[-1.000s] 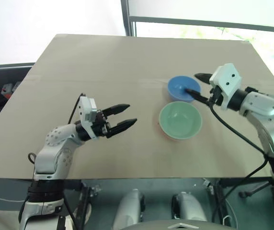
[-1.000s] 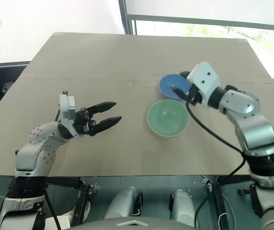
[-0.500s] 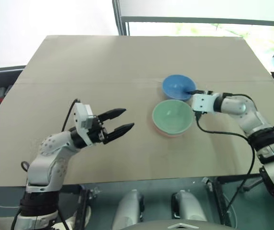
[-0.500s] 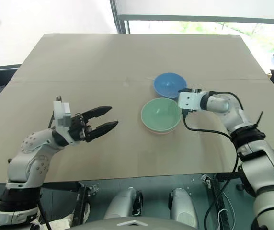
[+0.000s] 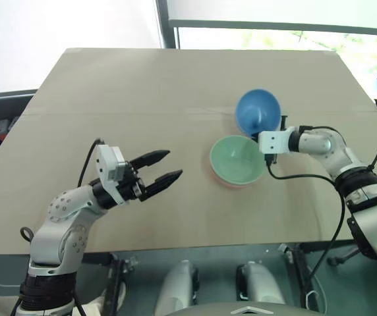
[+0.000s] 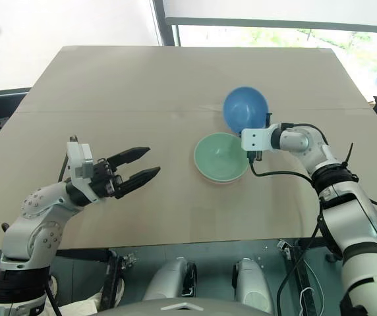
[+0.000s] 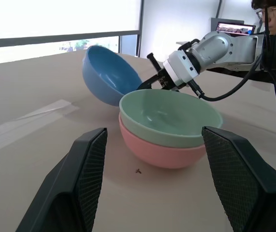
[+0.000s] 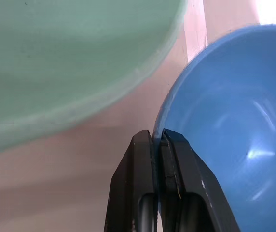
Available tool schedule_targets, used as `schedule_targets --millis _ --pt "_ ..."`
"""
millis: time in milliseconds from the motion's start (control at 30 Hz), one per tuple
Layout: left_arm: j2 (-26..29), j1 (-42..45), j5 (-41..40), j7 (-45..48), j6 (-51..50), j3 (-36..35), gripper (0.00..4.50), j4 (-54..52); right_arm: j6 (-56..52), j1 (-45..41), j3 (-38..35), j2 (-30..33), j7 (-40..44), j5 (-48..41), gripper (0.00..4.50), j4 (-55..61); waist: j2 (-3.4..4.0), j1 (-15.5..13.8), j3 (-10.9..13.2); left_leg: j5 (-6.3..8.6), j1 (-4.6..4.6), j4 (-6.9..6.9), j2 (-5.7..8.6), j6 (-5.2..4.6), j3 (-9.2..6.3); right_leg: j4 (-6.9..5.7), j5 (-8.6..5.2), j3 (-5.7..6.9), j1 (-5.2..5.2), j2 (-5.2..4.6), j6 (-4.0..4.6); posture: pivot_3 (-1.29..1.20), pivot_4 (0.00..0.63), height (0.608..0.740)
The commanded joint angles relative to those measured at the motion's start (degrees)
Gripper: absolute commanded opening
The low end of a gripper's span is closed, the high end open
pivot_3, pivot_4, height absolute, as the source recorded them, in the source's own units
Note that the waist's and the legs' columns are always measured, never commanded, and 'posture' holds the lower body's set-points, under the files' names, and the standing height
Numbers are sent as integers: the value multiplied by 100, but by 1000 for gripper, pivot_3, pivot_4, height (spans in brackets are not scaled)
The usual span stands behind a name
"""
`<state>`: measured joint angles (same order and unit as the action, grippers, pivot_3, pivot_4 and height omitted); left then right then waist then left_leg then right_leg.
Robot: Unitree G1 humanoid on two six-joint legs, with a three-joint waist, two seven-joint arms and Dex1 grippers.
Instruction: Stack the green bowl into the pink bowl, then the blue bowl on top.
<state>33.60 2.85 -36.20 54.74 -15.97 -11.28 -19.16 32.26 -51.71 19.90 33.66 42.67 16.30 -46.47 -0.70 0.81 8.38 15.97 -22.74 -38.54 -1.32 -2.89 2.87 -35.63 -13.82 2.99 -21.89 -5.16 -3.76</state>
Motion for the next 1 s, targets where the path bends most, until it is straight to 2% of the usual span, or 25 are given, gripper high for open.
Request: schedule_targets --millis 33,133,200,267,300,400,533,600,633,767,867,1000 --pt "3 61 -35 -41 66 -42 3296 -135 -1372 242 -845 271 1077 -1885 12 2056 1 -1 1 0 0 1 -1 0 0 -1 0 0 0 0 0 0 150 740" --pt "-26 129 24 -34 115 11 3296 -3 -3640 892 -1259 833 1731 -3567 12 4674 11 -47 7 0 -8 6 -5 0 -15 -11 1 16 4 -7 1 0 150 740" --pt "-58 169 60 -17 131 82 3296 75 -4570 1540 -1351 1316 1803 -4015 12 5962 7 -116 4 1 -14 11 -1 -1 -27 -6 1 30 6 -18 1 0 150 740" --pt "-85 211 89 9 143 141 3296 124 -5055 2038 -1426 1571 1707 -4154 12 6685 -1 -152 -1 4 -8 16 2 -4 -32 2 0 37 14 -23 2 0 150 740" --pt "-100 264 96 13 139 171 3296 153 -5223 2292 -1463 1636 1644 -4198 686 6927 -2 -154 -2 5 -8 14 4 -5 -28 20 0 35 15 -24 2 0 150 740" --pt "-101 373 116 59 133 217 3296 219 -5572 2760 -1497 1568 1381 -4214 1721 7339 -3 -159 -1 7 -3 0 11 -11 -18 15 1 30 15 -36 1 0 150 740" --pt "-53 541 127 111 96 231 3296 344 -5573 2978 -1329 1396 1073 -3802 3498 7424 -5 -152 -3 6 7 -7 12 -11 -16 -4 2 27 15 -36 2 0 150 740" --pt "-13 565 115 109 20 224 3296 335 -5718 3012 -1553 1254 778 -3824 4193 7495 -6 -152 -3 6 8 -7 10 -10 -17 -9 1 27 14 -30 3 0 150 740" --pt "19 555 103 112 -30 222 3296 310 -5798 3059 -1720 1219 668 -3891 4366 7568 -5 -155 -3 5 7 -7 10 -10 -17 -8 1 26 14 -28 2 0 150 740" --pt "138 389 315 -96 -6 149 3296 226 -6003 3644 -2673 947 82 -4223 4366 7973 -7 -188 -2 6 -13 -5 12 -11 -22 -3 0 31 8 -25 1 0 150 740" --pt "231 39 251 -92 12 -77 3296 140 -6071 4503 -3330 1252 658 -4620 4366 7991 -8 -194 -3 11 -14 4 14 -18 -22 4 1 32 14 -26 0 0 150 740" --pt "530 -466 65 417 225 -501 3296 111 -6187 5373 -4263 1242 756 -5023 4366 7788 -11 -164 4 14 -9 3 12 -24 -12 30 0 27 16 -26 -1 0 150 740"
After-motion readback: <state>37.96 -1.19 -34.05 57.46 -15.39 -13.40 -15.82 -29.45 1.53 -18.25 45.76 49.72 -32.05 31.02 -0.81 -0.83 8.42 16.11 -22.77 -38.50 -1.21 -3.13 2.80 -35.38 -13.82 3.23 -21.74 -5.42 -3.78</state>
